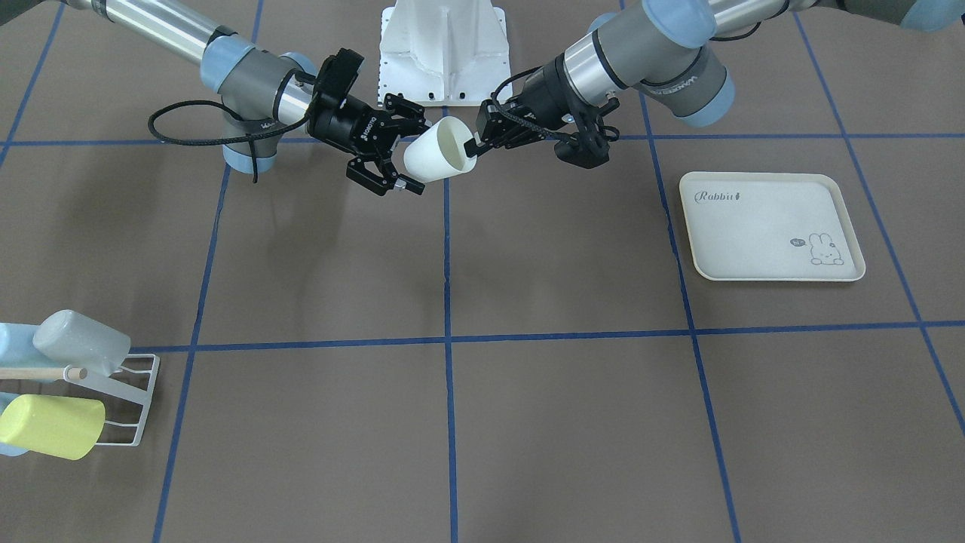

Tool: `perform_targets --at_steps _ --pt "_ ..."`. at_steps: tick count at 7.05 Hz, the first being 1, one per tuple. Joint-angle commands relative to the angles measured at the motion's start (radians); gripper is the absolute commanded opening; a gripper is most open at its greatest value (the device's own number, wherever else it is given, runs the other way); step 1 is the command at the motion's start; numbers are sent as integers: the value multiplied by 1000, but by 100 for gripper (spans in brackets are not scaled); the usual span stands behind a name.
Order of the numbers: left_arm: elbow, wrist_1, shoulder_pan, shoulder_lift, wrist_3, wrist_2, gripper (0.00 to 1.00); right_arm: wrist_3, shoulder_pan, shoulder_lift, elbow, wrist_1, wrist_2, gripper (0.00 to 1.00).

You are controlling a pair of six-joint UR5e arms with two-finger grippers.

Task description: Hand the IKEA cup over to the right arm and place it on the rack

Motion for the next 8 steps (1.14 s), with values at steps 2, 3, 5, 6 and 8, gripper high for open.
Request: perform_targets --at_steps 2,3,5,6,8 --pt "-1 0 -1 -1 3 0 4 3 -5 0 1 -3 2 61" --pt "-2 0 -1 -1 3 0 53 3 -5 -2 1 -3 0 61" --pt "-16 6 -17 1 3 3 100 3 -5 -3 1 -12 0 61" --pt "-18 9 -60 8 4 -19 100 1 5 -8 1 -23 2 58" --pt "-53 102 -163 28 112 -106 100 -35 105 -50 114 -309 85 48"
